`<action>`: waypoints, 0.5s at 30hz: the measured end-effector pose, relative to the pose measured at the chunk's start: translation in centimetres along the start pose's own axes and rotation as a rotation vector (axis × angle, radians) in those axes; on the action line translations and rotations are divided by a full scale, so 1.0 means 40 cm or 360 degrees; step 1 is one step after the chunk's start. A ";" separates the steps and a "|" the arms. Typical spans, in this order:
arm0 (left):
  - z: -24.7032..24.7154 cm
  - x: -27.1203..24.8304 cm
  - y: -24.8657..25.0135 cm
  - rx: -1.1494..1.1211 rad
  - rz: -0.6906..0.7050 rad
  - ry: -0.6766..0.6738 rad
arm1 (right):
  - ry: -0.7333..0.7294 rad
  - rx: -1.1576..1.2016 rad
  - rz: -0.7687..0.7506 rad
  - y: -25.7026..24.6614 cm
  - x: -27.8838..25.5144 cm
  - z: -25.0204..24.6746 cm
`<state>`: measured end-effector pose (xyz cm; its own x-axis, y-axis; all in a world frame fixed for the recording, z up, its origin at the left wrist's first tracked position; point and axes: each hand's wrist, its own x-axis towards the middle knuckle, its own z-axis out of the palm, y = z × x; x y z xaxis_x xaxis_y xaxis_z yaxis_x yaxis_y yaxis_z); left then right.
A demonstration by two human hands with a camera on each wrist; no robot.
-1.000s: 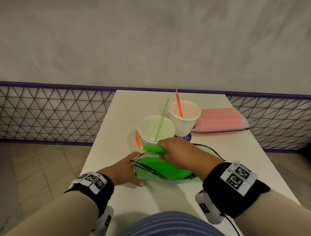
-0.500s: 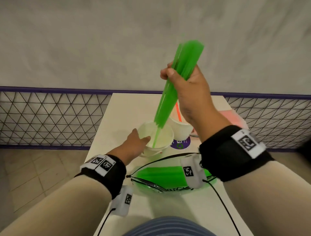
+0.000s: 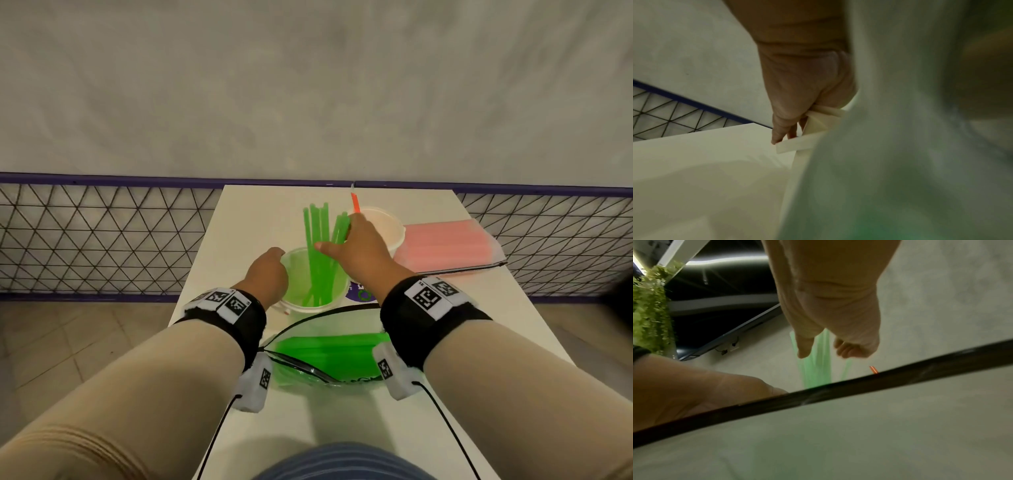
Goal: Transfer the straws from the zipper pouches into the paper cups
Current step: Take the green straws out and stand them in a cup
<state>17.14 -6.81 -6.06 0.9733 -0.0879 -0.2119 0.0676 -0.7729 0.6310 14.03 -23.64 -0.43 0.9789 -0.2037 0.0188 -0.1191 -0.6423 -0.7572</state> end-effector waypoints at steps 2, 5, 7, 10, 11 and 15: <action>0.005 0.005 0.000 0.0002 0.0021 0.0006 | 0.0302 0.0055 0.0083 0.015 -0.002 -0.007; 0.009 0.008 -0.005 -0.0023 0.0021 0.0011 | 0.0152 0.0196 0.0350 0.035 -0.008 -0.002; 0.010 0.011 -0.006 -0.0026 0.0027 0.0017 | -0.0051 0.0297 0.0404 0.036 -0.004 0.006; 0.008 0.007 0.000 0.0005 0.0069 0.0005 | -0.0198 0.0451 0.0389 0.011 0.015 0.014; 0.007 0.007 0.003 0.0031 0.0089 0.0002 | -0.0254 0.0501 0.0378 0.002 0.023 0.021; 0.015 0.017 0.007 0.0133 0.0187 0.0008 | -0.0468 0.0455 0.0326 -0.023 0.048 0.057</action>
<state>17.69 -7.46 -6.47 0.9745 -0.1779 -0.1366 -0.0650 -0.8070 0.5870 16.40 -21.76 -1.18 0.9504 -0.0601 -0.3050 -0.3049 -0.3725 -0.8765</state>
